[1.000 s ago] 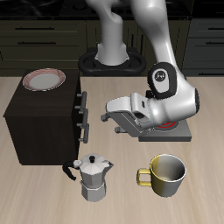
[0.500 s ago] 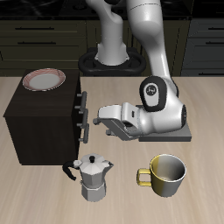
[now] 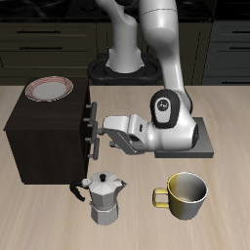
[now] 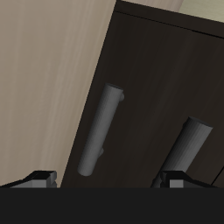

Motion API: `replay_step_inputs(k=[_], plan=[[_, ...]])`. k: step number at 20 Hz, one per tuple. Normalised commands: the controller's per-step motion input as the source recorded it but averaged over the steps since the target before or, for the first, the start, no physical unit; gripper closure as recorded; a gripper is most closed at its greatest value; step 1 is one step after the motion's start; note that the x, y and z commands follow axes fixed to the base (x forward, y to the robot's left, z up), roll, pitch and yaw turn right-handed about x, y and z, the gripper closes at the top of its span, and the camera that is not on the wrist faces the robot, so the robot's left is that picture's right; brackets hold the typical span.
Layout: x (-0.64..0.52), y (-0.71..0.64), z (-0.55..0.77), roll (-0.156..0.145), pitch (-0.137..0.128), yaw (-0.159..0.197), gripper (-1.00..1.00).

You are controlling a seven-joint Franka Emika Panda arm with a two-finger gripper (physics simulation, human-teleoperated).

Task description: Open the middle drawer of the wooden cabinet

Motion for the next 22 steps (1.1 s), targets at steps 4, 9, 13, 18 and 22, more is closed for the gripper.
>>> replay_step_inputs(k=[4, 9, 13, 18, 22], plan=[[-0.04, -0.83, 0.08, -0.148, 0.001, -0.024, -1.0], [-0.12, -0.59, -0.02, -0.081, 0.023, -0.01, -1.0], [-0.16, -0.34, -0.04, -0.059, 0.026, 0.009, -1.0], [-0.19, -0.58, 0.02, -0.096, -0.009, 0.002, -1.0], [0.0, -0.62, -0.1, -0.008, 0.063, -0.056, -1.0]])
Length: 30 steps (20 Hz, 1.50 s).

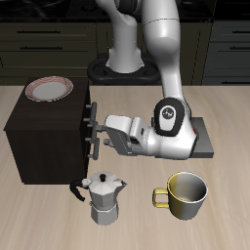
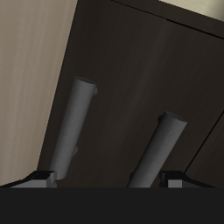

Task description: Open the middle drawer of the wooden cabinet

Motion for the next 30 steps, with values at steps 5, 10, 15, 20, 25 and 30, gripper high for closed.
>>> replay_step_inputs(k=[5, 10, 15, 20, 25, 30], plan=[[-0.21, -0.64, -0.19, -0.107, 0.097, -0.02, 1.0], [-0.25, -0.6, 0.13, -0.08, -0.001, -0.07, 1.0], [-0.11, -0.29, 0.1, -0.024, -0.015, -0.033, 1.0], [0.1, 0.2, 0.03, 0.042, -0.034, 0.005, 1.0], [0.17, 0.4, 0.06, 0.068, -0.039, 0.005, 1.0], [0.2, 0.52, 0.07, 0.083, -0.042, 0.011, 1.0]])
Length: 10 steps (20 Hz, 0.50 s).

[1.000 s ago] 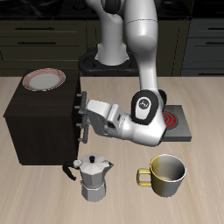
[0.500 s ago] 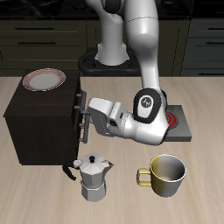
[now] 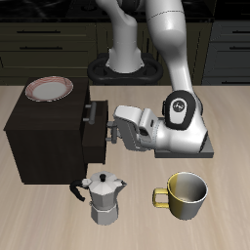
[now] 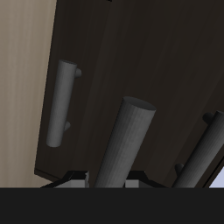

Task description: Open the middle drawer of the wooden cabinet

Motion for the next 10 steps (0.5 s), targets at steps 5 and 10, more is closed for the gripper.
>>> replay_step_inputs(k=[5, 10], plan=[[0.17, 0.62, 0.1, 0.11, -0.055, 0.011, 1.0], [0.16, 0.59, 0.13, 0.117, -0.062, 0.001, 1.0]])
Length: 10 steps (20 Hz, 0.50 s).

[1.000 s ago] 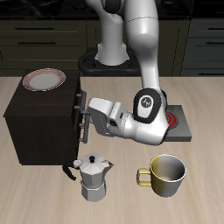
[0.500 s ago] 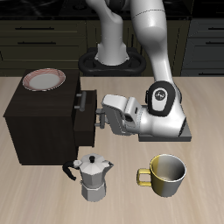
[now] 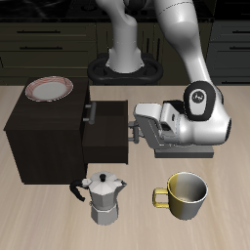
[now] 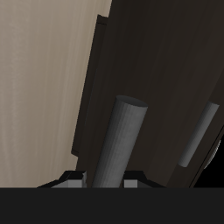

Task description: Open the middle drawer of the wooden cabinet

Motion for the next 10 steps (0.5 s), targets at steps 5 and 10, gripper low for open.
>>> replay_step_inputs(k=[5, 10], plan=[[0.03, 0.67, 0.14, 0.118, -0.067, 0.005, 1.0], [0.05, 0.55, 0.14, 0.104, -0.065, 0.001, 1.0]])
